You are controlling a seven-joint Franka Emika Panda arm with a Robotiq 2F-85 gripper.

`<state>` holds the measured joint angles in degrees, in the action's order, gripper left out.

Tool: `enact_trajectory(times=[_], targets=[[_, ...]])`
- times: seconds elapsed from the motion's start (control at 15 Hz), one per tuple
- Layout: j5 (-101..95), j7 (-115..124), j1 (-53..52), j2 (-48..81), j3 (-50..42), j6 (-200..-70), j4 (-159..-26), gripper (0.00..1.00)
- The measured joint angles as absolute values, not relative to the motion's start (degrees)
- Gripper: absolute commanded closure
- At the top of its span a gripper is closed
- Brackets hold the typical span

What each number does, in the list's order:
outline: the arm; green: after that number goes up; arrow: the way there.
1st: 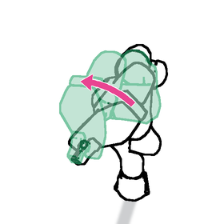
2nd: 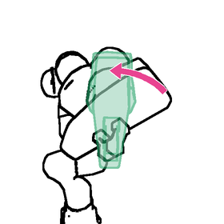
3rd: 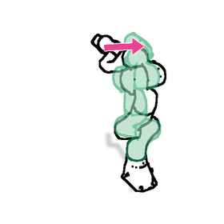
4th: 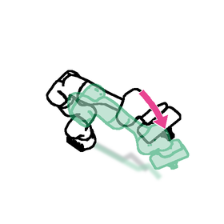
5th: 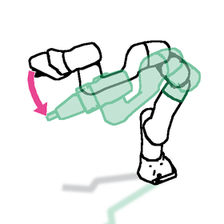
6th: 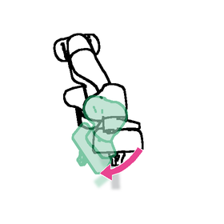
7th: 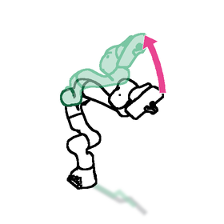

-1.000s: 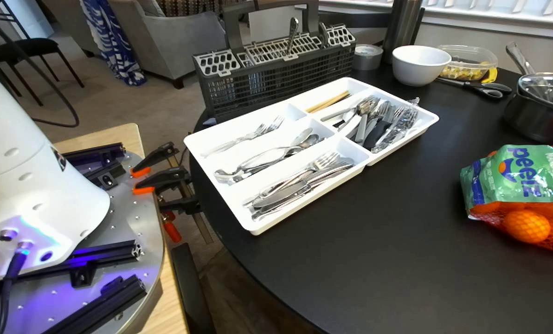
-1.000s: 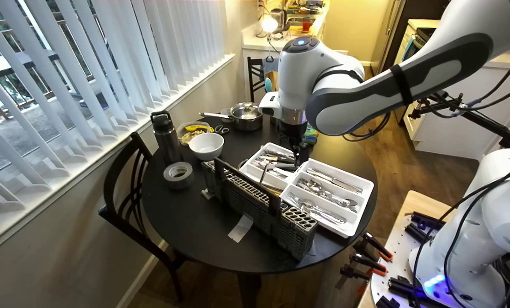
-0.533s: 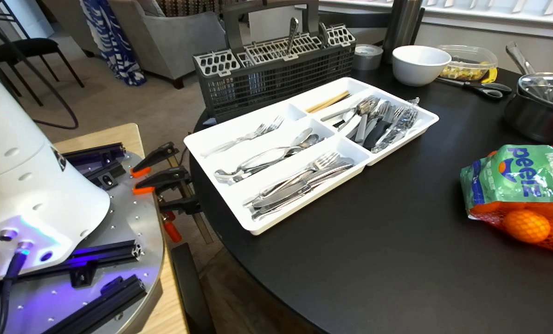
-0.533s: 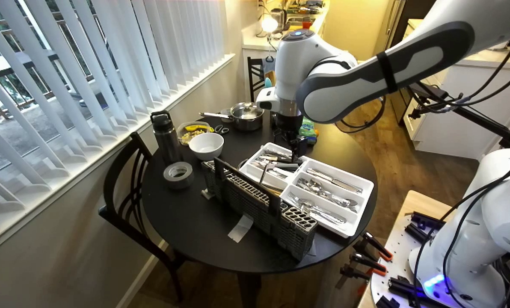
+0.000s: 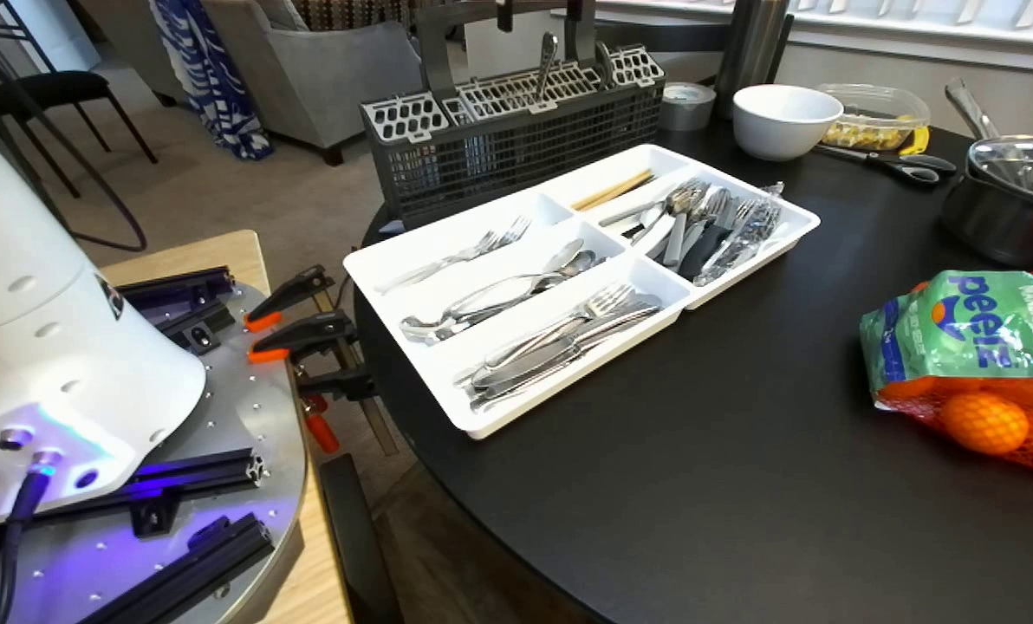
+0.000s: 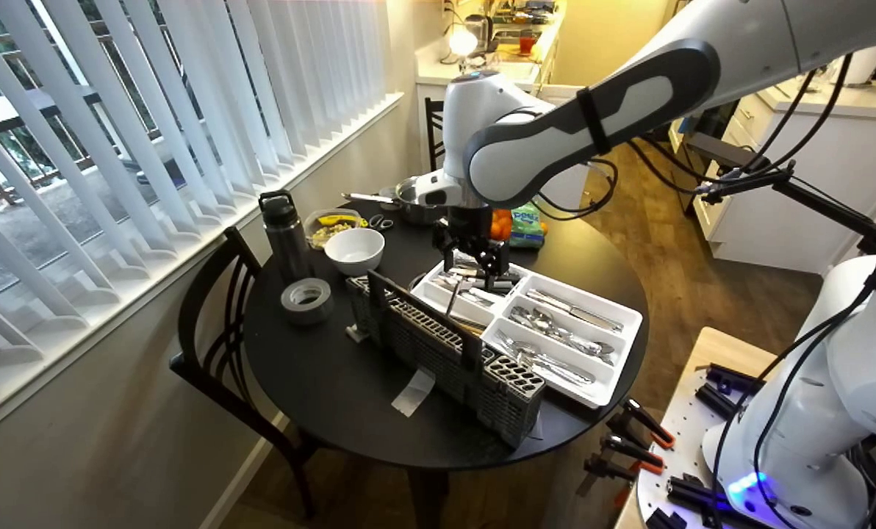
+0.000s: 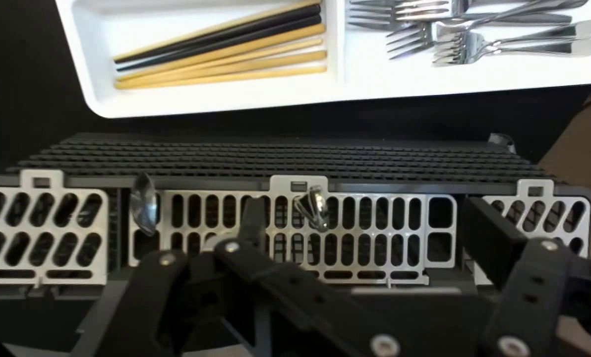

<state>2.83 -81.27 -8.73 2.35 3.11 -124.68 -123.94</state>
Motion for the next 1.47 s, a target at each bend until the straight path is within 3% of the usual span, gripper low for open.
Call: enact_trajectory(times=[0.6,1.13,1.2,1.33,1.47], targets=[[2.84,-83.96,-8.24,8.63,4.56,-121.57,-119.92,0.00],[1.49,-83.83,-8.21,8.66,5.41,-129.08,-121.12,0.01],[1.47,-83.83,-8.21,8.66,5.47,-129.12,-121.15,0.26],[1.47,-83.83,-8.21,8.66,5.53,-129.12,-121.26,0.31],[1.47,-83.83,-8.19,8.66,5.57,-129.12,-121.42,0.45]])
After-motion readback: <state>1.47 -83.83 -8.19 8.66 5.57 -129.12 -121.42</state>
